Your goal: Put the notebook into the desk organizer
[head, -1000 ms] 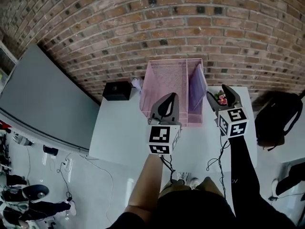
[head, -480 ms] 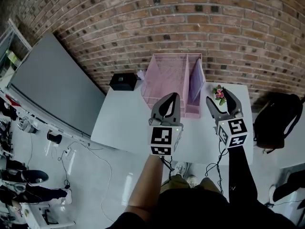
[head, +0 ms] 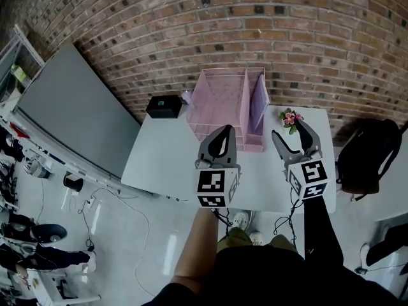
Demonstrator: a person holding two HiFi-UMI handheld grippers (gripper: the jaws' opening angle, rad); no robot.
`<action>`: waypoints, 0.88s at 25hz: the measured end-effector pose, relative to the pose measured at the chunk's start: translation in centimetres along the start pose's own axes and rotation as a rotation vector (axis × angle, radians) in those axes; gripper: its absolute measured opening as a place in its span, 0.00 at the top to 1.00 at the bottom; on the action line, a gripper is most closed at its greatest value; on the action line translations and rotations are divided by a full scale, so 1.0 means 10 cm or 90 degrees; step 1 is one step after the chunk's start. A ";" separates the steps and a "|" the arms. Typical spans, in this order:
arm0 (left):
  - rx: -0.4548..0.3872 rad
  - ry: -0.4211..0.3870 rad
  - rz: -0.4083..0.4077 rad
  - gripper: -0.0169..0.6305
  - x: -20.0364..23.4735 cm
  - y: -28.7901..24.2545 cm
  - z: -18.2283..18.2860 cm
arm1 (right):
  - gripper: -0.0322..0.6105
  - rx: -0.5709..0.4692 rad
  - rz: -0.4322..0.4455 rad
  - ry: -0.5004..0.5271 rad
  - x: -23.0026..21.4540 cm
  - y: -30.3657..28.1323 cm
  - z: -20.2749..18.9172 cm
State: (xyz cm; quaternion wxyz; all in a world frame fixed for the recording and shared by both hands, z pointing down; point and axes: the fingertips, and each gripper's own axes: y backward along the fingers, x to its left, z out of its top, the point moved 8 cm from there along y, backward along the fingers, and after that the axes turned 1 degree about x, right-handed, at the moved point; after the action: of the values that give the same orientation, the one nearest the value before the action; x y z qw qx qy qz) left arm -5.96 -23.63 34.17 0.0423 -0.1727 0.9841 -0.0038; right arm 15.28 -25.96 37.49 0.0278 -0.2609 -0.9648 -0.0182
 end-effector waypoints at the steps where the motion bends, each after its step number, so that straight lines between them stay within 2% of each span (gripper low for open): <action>1: 0.001 0.000 0.001 0.96 0.00 0.01 0.00 | 0.51 -0.001 0.004 -0.002 0.01 0.01 0.00; 5: 0.005 -0.004 0.005 0.96 -0.03 0.03 -0.01 | 0.51 -0.002 0.023 -0.024 0.02 0.05 -0.04; 10: -0.017 -0.011 0.000 0.96 -0.03 0.12 0.02 | 0.51 0.009 0.020 -0.023 0.06 0.04 -0.07; 16: -0.009 -0.037 -0.009 0.96 -0.02 0.16 0.03 | 0.55 0.006 0.030 -0.032 0.09 0.01 -0.05; 19: -0.009 -0.041 -0.008 0.96 -0.01 0.16 0.03 | 0.65 -0.006 0.012 -0.027 0.07 0.02 -0.01; 20: -0.009 -0.041 -0.007 0.96 0.00 0.16 0.02 | 0.89 -0.010 -0.002 -0.029 0.06 0.03 0.00; 21: -0.009 -0.041 -0.006 0.96 0.00 0.16 0.02 | 0.95 -0.012 -0.014 -0.035 0.04 0.04 0.01; 22: -0.009 -0.040 -0.006 0.96 0.00 0.17 0.01 | 0.95 -0.015 -0.022 -0.046 0.03 0.04 0.01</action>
State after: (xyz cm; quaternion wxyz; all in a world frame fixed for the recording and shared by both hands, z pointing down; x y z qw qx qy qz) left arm -6.49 -22.06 34.02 0.0719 -0.1778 0.9814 0.0083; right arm 15.25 -25.42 37.40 -0.0101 -0.2453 -0.9692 -0.0204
